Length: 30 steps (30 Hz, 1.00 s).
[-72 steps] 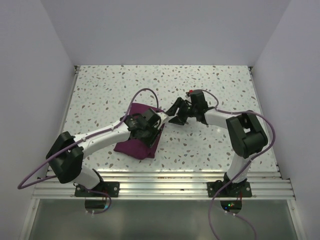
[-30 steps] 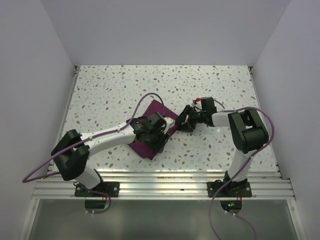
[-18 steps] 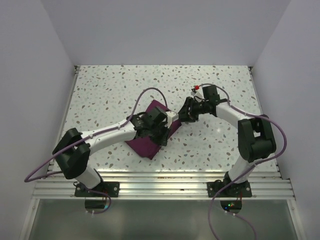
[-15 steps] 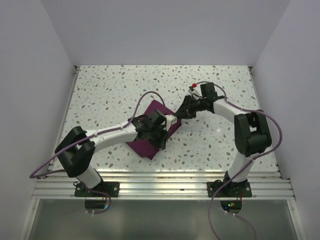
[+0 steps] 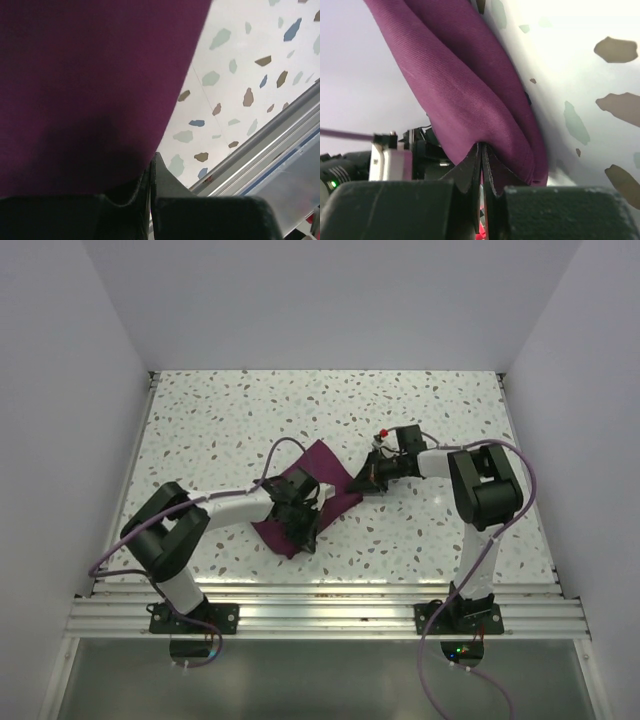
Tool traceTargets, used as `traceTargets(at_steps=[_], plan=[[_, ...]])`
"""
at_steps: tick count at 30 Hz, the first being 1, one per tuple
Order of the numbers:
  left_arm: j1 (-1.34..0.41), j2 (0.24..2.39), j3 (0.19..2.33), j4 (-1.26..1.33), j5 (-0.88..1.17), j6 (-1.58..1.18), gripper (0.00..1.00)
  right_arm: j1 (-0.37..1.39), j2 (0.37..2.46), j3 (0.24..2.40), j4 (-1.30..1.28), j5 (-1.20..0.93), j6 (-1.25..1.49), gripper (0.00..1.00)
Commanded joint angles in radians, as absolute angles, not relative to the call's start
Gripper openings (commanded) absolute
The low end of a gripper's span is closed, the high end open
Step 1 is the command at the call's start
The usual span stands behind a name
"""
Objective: Prepare the surgical pack
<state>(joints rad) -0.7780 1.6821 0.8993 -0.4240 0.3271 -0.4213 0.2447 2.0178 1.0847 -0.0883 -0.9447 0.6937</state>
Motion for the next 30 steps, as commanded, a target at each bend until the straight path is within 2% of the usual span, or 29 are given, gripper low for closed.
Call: traceTargets(at_steps=[1,10,17,21,30], plan=[[-0.707,1.761,0.928,-0.413,0.259,-0.338,0.03,0.256,2.052,1.035,-0.005,-0.897,0.71,0.03],[-0.555,1.936,1.141,-0.528,0.166,-0.19,0.01,0.255,2.132,1.187,-0.026,-0.862,0.733,0.02],[-0.433,2.008,1.276,-0.583,0.107,-0.123,0.0,0.255,2.155,1.212,-0.037,-0.831,0.742,0.02],[-0.396,1.987,1.279,-0.591,0.087,-0.112,0.0,0.256,2.158,1.201,-0.048,-0.83,0.729,0.02],[-0.394,1.752,1.08,-0.494,0.256,-0.213,0.05,0.256,2.14,1.296,-0.188,-0.844,0.615,0.04]])
